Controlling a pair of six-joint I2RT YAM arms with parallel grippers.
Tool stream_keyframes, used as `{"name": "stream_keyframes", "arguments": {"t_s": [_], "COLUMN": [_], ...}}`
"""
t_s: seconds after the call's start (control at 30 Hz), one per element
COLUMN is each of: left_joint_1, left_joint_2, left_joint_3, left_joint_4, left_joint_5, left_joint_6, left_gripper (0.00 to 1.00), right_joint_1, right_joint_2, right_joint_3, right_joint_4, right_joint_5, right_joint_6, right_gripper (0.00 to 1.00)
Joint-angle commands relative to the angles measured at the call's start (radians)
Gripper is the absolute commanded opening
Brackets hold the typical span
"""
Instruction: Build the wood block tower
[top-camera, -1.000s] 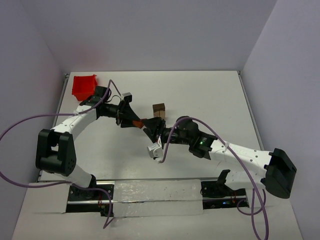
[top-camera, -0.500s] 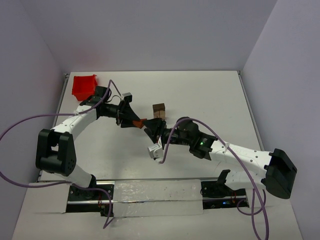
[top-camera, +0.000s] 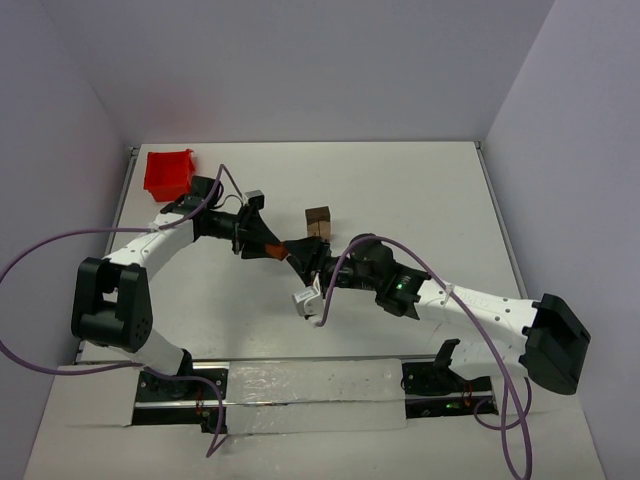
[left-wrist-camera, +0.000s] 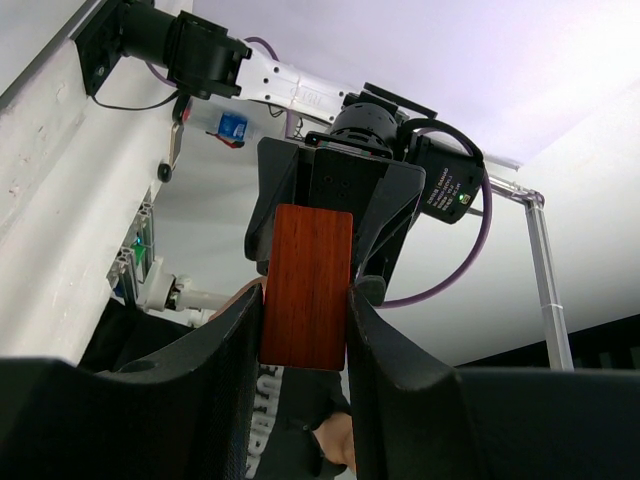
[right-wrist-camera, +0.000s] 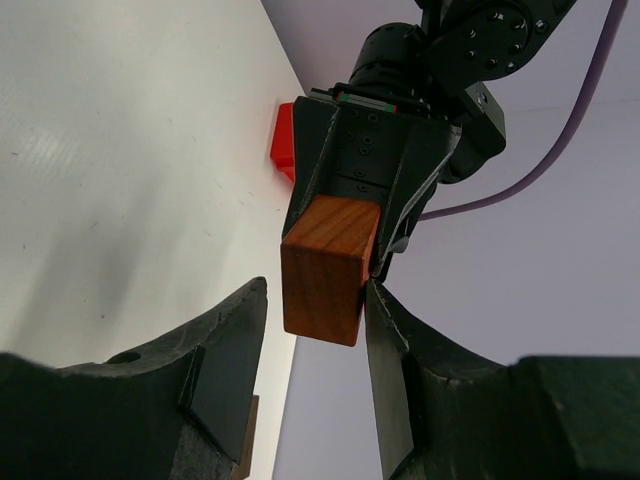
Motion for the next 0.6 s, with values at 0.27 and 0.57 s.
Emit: {"name": "stream_keyframes", "arguments": {"t_s": [0.27,0.57], "left_joint_1": [-0.007,-0.007], "left_joint_2": [-0.011,-0.007], "left_joint_3": [0.004,-0.001], "left_joint_4": [0.032,0.044], "left_joint_5": [0.214,0.203], "left_joint_6": [-0.035,-0.045], "left_gripper": [0.0,0.45], "right_joint_1": [0.007,0.006], "right_joint_2": [0.027,0.023], "right_joint_3": [0.039,0.047], "right_joint_4": [0.053,0.038], "right_joint_5": [0.01,0.008], "right_joint_6": [-0.013,-0.012], "right_gripper": [0.41,0.01]}}
